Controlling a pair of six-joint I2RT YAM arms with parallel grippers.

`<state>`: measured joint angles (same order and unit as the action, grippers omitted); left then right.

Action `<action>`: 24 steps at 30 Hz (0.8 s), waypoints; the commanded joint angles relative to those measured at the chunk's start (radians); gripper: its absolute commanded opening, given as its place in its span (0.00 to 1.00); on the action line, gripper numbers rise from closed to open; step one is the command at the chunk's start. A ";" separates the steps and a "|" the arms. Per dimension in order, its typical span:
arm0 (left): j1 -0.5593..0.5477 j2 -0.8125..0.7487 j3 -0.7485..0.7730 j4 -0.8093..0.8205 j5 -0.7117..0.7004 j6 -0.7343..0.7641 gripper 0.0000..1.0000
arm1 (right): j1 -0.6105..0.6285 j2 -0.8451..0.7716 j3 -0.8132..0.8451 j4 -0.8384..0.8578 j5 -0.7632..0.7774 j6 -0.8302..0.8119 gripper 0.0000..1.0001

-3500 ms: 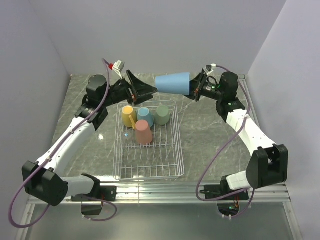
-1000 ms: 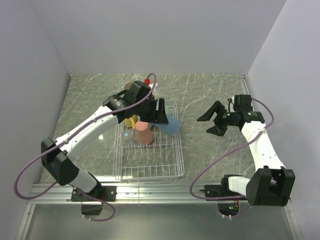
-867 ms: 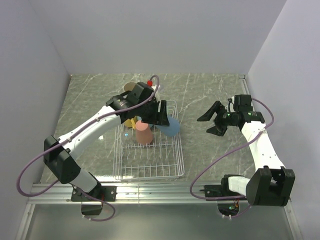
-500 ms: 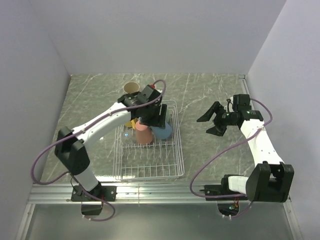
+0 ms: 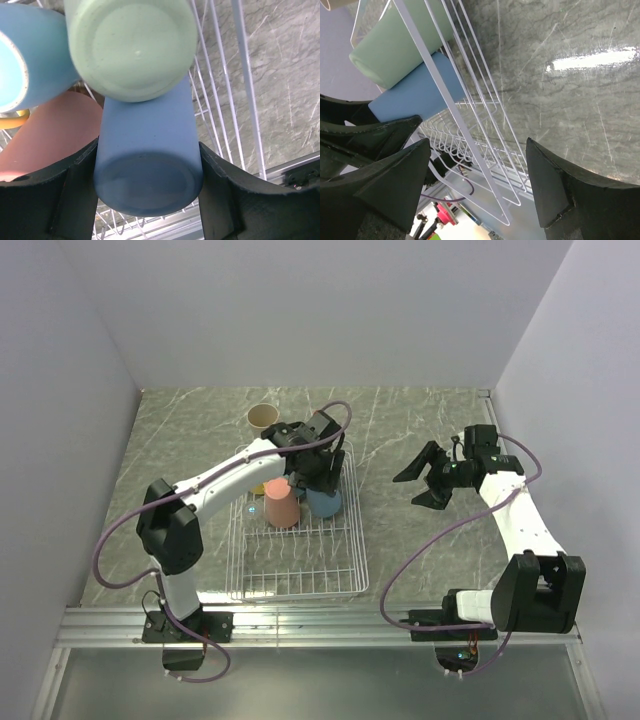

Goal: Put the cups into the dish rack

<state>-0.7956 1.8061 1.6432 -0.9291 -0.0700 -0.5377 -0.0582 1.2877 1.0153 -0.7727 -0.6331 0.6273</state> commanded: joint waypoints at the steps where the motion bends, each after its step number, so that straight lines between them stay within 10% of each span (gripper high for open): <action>1: -0.014 0.019 0.072 -0.007 -0.020 -0.004 0.36 | -0.008 0.005 0.032 0.007 -0.007 -0.021 0.83; 8: -0.031 0.032 0.122 -0.056 -0.050 -0.001 0.73 | -0.006 0.005 0.026 0.007 -0.004 -0.024 0.83; 24: -0.057 0.006 0.153 -0.119 -0.050 -0.030 0.92 | -0.006 -0.018 -0.004 0.013 -0.011 -0.026 0.83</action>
<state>-0.8406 1.8439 1.7233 -1.0203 -0.1116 -0.5449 -0.0589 1.2945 1.0130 -0.7715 -0.6357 0.6186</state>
